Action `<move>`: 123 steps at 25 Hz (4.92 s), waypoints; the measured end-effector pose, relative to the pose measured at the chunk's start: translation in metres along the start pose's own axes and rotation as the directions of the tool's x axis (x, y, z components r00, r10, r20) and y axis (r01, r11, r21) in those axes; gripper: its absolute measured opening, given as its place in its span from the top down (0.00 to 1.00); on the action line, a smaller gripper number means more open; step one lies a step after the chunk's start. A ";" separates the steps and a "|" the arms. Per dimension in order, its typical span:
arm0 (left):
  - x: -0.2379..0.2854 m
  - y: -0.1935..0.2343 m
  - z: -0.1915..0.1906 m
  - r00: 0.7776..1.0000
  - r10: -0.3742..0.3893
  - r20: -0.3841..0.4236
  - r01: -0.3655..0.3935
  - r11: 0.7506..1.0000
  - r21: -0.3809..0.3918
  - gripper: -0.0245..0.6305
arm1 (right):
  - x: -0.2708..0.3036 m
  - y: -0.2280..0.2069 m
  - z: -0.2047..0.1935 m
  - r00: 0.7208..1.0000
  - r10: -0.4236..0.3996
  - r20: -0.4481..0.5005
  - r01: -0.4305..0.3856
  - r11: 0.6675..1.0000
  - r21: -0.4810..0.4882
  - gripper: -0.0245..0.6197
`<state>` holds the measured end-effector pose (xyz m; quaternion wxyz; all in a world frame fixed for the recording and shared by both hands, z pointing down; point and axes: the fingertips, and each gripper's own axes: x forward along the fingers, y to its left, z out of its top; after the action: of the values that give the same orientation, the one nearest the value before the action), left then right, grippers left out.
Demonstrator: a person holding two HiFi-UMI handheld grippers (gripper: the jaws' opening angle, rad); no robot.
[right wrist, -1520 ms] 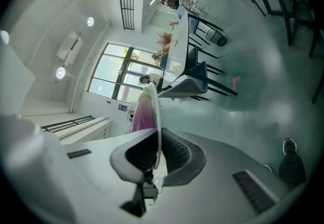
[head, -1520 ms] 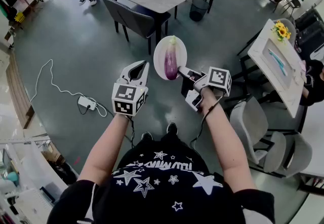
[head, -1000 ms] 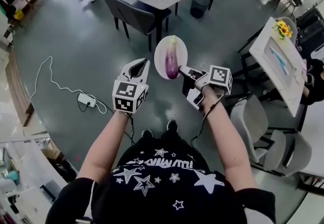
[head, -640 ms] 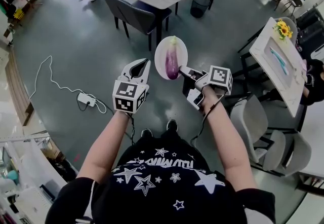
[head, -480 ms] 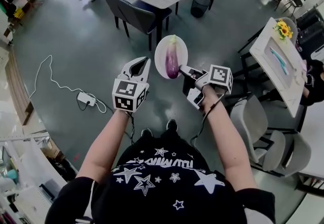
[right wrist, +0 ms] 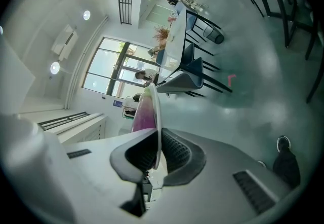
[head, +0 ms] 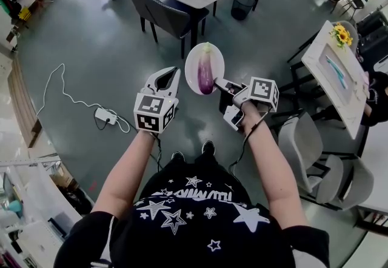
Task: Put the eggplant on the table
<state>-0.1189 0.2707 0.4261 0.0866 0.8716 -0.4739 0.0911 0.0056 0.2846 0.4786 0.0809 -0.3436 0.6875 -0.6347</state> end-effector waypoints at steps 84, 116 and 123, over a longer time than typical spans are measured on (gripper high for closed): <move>0.434 0.169 0.105 0.996 0.081 -0.032 -0.082 0.996 -0.033 0.95 | 0.192 -0.035 0.436 0.993 0.025 -0.115 -0.027 0.999 -0.018 0.92; 0.566 0.339 0.143 1.000 0.006 -0.023 -0.008 0.997 -0.077 0.95 | 0.338 -0.017 0.561 0.999 -0.036 -0.009 0.036 0.999 0.020 0.92; 0.573 0.340 0.144 1.000 0.021 -0.020 -0.023 0.996 -0.090 0.95 | 0.345 -0.020 0.569 0.999 -0.032 -0.024 0.033 0.999 0.025 0.92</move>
<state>-0.0876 -0.4099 0.4463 0.1291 0.8607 -0.4861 0.0789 0.0660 -0.3778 0.5062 0.0668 -0.3463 0.6747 -0.6484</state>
